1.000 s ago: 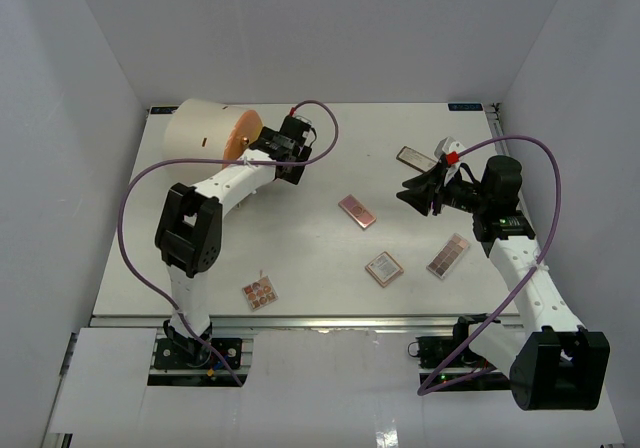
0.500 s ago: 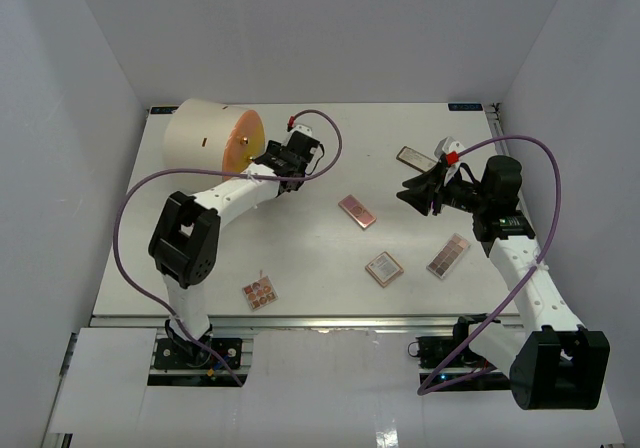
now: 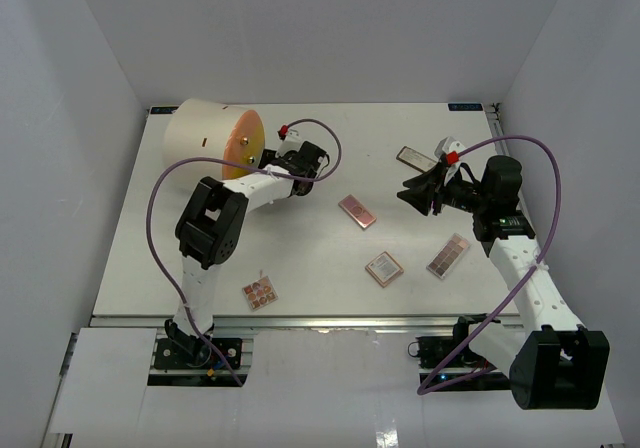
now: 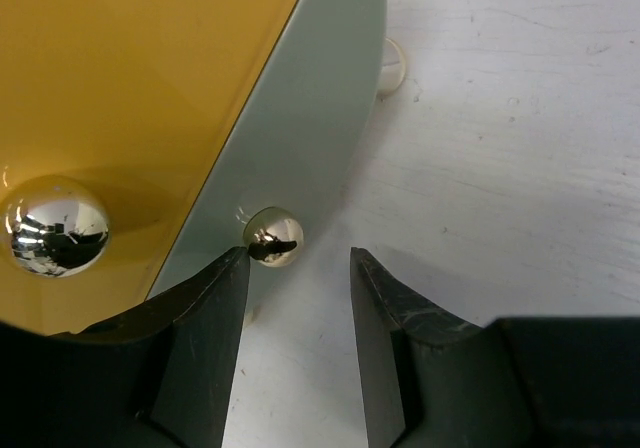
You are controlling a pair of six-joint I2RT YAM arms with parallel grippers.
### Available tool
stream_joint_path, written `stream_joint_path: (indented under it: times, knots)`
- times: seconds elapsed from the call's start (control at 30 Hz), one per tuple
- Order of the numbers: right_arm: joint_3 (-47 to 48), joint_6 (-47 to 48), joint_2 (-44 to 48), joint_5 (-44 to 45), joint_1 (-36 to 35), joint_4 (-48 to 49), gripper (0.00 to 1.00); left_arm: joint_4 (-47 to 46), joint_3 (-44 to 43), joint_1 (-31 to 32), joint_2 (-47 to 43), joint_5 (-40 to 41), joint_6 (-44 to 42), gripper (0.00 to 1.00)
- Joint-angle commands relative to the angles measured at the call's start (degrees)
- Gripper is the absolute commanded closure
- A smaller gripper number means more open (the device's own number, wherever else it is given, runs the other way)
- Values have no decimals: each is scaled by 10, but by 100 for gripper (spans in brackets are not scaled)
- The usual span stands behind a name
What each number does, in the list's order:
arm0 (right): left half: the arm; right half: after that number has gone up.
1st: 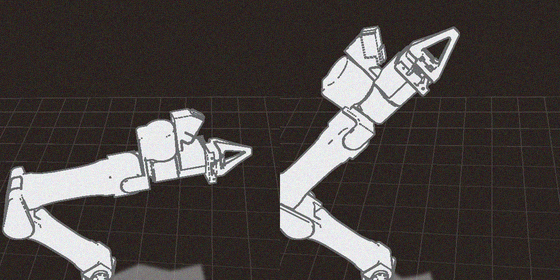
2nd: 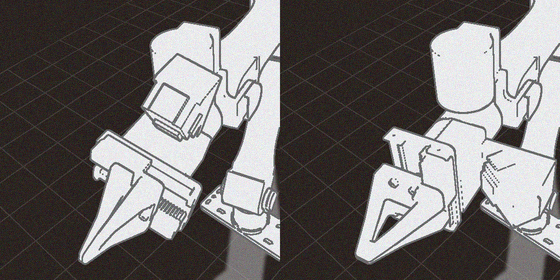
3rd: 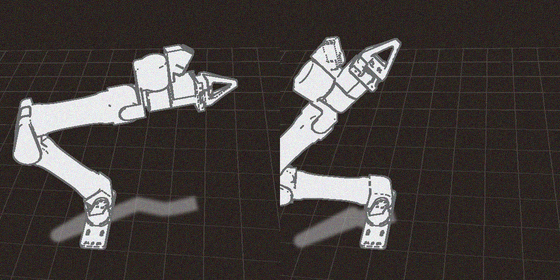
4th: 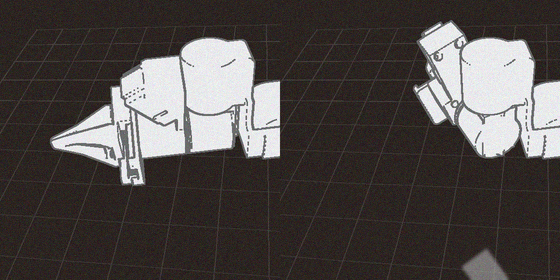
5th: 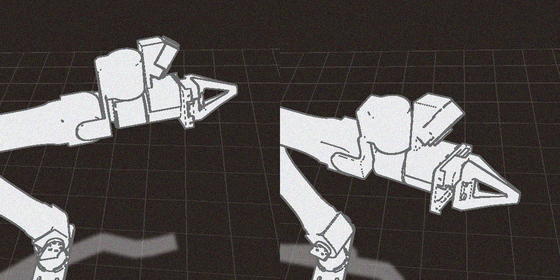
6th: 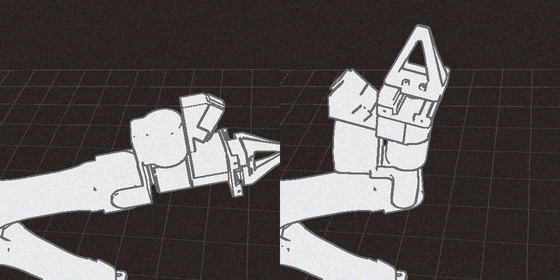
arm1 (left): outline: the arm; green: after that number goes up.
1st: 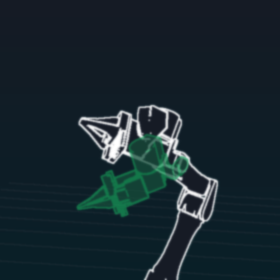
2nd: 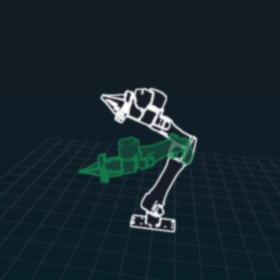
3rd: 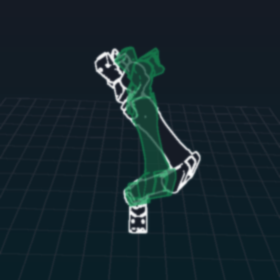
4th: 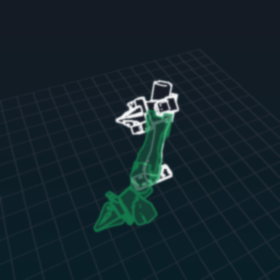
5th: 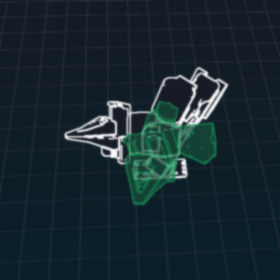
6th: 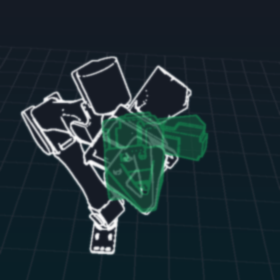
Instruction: Organize the makeup
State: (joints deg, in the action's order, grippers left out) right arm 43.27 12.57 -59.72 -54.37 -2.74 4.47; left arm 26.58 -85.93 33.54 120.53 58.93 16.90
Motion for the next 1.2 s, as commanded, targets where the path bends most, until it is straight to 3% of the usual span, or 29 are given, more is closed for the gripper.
stream_joint_path:
  times: [0.0, 1.17]
  knots:
    - [1, 8, -5, -6, 2, 12, 57, -8, -29, 0, -5, 43, 24, 47]
    - [2, 11, -10, -2, 3, 8, 56, 6, -33, -8, 37, 55, 29, 50]
